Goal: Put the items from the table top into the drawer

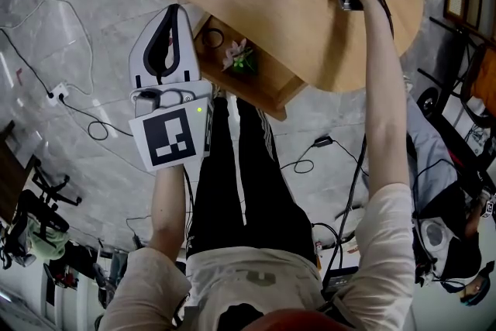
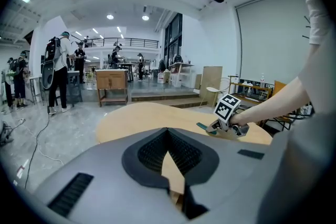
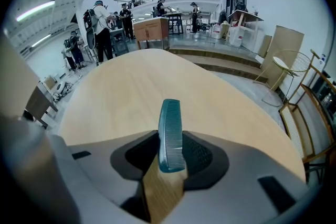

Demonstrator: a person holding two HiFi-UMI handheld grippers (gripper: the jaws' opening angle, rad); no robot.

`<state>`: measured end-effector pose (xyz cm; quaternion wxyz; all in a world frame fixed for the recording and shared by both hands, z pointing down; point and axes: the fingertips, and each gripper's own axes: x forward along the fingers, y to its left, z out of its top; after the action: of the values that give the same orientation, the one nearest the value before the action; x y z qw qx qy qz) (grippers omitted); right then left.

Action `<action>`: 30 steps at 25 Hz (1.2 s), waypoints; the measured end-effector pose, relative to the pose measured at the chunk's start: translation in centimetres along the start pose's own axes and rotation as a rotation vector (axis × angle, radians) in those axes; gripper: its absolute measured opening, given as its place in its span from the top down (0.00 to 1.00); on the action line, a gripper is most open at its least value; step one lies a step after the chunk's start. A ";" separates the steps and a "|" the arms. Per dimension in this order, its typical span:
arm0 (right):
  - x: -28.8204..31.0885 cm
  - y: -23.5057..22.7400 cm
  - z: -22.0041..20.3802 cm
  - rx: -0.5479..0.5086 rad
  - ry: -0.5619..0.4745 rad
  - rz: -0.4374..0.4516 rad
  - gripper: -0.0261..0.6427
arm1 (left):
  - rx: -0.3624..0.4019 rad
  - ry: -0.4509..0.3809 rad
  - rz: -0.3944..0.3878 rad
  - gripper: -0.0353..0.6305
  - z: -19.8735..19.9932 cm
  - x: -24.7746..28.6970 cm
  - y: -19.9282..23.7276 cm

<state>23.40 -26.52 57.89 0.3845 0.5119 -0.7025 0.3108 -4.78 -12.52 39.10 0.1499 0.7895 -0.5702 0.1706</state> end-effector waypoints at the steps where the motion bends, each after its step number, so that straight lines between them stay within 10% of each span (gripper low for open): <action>1: 0.0 0.0 0.0 -0.001 -0.002 -0.003 0.73 | -0.002 -0.003 0.001 0.94 0.0 0.0 0.0; 11: -3.5 2.7 2.0 -0.029 -0.157 -0.015 0.74 | 0.006 -0.011 0.023 0.94 0.3 -1.1 1.0; 25: -26.0 20.4 5.0 -0.136 -0.679 0.014 0.74 | 0.032 -0.104 0.028 0.94 4.9 -4.9 -0.7; 30: -28.0 23.4 3.9 -0.125 -0.707 0.012 0.74 | 0.033 -0.107 0.033 0.94 4.9 -6.3 -0.7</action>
<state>5.16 -9.71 30.87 0.1463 0.5591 -0.8128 0.0734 -5.43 -9.08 31.91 0.1035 0.7904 -0.5874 0.1398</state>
